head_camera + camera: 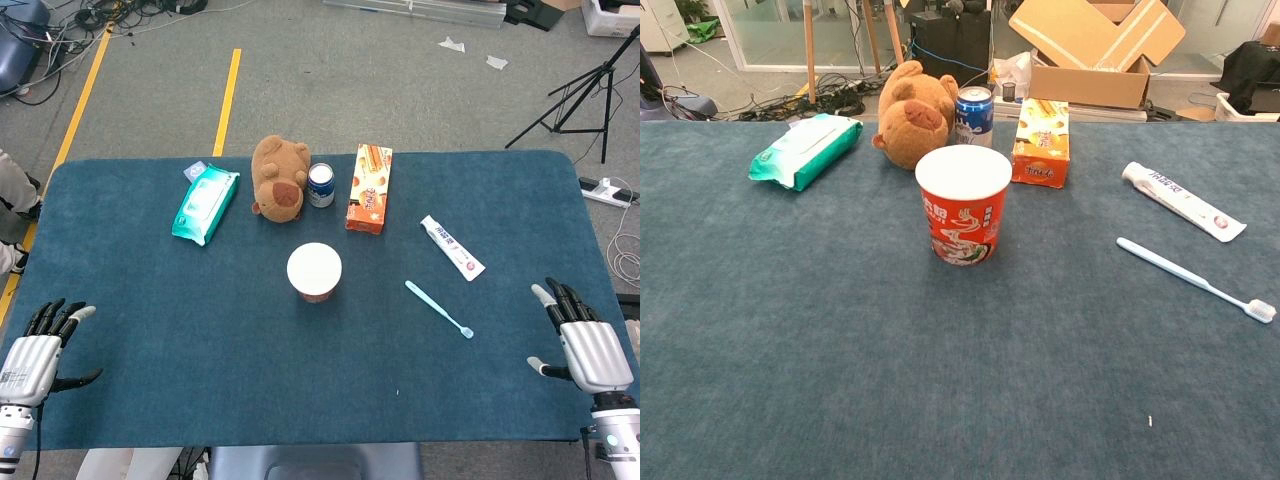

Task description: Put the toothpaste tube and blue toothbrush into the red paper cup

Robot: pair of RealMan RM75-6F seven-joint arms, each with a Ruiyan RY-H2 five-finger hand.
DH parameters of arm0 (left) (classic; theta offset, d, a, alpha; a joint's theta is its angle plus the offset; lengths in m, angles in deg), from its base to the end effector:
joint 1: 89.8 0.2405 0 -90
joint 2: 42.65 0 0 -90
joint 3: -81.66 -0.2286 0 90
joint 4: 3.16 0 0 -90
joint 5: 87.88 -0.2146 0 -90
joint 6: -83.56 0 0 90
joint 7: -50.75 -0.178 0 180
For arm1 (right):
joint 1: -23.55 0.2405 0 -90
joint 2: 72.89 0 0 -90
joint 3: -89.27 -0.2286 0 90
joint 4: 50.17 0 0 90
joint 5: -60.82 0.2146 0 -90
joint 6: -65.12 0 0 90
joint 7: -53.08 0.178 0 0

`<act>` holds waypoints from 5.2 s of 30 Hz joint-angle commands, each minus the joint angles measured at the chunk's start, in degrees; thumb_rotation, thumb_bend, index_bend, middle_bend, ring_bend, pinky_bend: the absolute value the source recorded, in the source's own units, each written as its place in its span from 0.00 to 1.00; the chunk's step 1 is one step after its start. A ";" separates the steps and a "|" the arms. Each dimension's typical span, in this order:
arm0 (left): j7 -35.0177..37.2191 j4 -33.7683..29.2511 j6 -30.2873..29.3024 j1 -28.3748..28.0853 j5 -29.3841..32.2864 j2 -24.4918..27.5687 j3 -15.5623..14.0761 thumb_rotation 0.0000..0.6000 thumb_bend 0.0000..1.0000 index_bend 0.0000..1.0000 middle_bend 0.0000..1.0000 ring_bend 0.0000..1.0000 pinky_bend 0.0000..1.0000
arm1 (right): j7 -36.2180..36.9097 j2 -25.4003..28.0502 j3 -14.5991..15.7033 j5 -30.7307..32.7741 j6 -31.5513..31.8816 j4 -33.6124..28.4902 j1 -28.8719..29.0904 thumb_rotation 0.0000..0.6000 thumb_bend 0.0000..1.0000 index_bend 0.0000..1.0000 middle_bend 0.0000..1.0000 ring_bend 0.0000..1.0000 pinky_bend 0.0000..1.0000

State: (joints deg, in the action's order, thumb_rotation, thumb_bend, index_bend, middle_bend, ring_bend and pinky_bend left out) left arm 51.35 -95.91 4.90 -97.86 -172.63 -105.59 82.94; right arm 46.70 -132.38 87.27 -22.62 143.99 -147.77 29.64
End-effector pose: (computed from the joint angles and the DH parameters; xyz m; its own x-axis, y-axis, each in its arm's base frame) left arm -0.2908 0.2223 0.1271 0.4001 0.1180 0.9088 0.9164 -0.0366 -0.3986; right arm -0.2880 -0.2139 0.1404 0.4797 -0.1188 0.8694 -0.8756 -0.0015 0.4830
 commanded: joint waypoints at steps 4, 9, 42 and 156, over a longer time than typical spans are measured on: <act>-0.97 0.36 -0.54 0.38 0.35 -1.44 -0.14 1.00 0.00 0.18 0.15 0.04 0.00 | 1.00 -0.76 0.41 -0.06 -0.11 1.02 -0.30 1.00 0.00 0.00 0.00 0.00 0.25; 2.83 -1.80 0.51 -0.02 0.75 -0.94 0.04 1.00 0.00 0.19 0.15 0.06 0.01 | 1.75 -0.55 0.02 -0.06 0.13 1.34 -0.19 1.00 0.00 0.00 0.00 0.00 0.25; 36.21 -7.18 34.66 -19.62 22.30 -4.81 9.54 1.00 0.00 0.02 0.08 0.05 0.04 | 7.92 10.13 -2.39 -1.15 2.75 -5.48 -0.12 1.00 0.00 0.00 0.00 0.00 0.25; 13.65 0.08 43.61 -51.44 64.33 -30.47 16.70 1.00 0.00 0.00 0.02 0.01 0.00 | 16.16 8.58 -0.97 -2.40 2.33 1.17 -0.69 1.00 0.00 0.00 0.00 0.00 0.25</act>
State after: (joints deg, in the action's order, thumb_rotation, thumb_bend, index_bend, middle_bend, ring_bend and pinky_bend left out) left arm 65.09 -95.93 48.50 -149.18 -108.41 -135.95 99.66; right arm 62.85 -123.77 86.29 -25.04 146.31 -146.62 28.96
